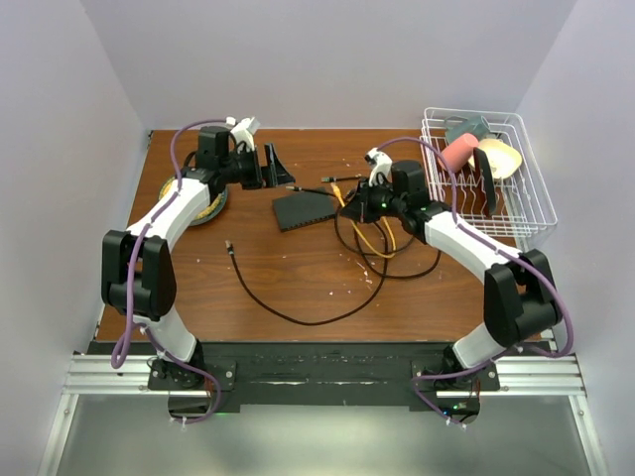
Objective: Insert the plug into the switch port
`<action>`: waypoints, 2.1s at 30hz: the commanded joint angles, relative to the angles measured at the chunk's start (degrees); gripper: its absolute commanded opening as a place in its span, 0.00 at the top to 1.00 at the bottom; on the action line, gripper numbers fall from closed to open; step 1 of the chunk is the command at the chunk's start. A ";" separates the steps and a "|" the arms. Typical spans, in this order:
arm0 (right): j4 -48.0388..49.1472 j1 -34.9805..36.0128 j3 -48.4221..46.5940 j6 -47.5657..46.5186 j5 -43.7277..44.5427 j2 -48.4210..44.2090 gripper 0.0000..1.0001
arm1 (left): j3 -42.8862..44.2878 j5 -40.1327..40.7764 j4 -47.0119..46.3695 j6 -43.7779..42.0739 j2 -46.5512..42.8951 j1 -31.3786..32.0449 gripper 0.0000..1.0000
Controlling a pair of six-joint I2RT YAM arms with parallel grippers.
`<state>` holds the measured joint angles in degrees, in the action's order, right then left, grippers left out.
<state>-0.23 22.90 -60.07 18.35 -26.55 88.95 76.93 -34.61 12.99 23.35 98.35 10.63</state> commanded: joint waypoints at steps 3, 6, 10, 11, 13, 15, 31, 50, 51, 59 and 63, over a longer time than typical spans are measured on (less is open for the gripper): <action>5.68 0.31 1.54 0.72 -13.27 2.37 1.00 | -0.90 -10.83 -16.15 11.79 -1.49 2.55 0.08; 5.42 0.31 1.36 0.46 -13.01 1.49 1.00 | -0.03 -11.18 -16.86 12.68 -0.70 4.65 0.12; 4.71 0.39 0.66 0.20 -13.18 0.88 1.00 | 1.03 -10.83 -16.51 12.42 0.62 7.46 0.19; 4.71 0.31 0.66 0.20 -13.18 0.79 1.00 | 1.12 -10.65 -16.42 12.42 1.14 7.73 0.20; 4.71 0.31 0.75 0.20 -13.36 0.35 1.00 | 1.30 -10.65 -16.42 12.33 1.58 8.17 0.25; 4.71 0.39 0.84 0.28 -13.53 -0.17 1.00 | 1.38 -10.57 -16.33 12.42 2.11 8.26 0.28; 4.45 0.48 1.80 0.55 -14.06 -2.37 1.00 | 2.61 -9.16 -17.12 14.17 6.86 10.98 0.40; -9.78 8.20 -5.58 -8.24 15.63 -6.77 0.30 | 0.51 4.80 -13.09 22.69 3.17 12.66 1.00; -10.57 9.09 -6.10 -9.20 21.13 -6.94 0.30 | 0.42 6.12 -10.82 22.96 2.82 12.74 1.00; -11.72 17.70 -8.21 -11.93 36.46 -4.67 0.37 | -0.11 11.84 -8.60 26.21 0.01 13.54 1.00; -10.06 20.60 -8.04 -12.11 42.53 -2.73 0.46 | -0.37 11.58 -9.30 27.01 -0.52 13.80 1.00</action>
<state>-10.35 41.15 -65.95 8.01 5.67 84.93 76.97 -24.56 4.54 48.21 100.60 24.08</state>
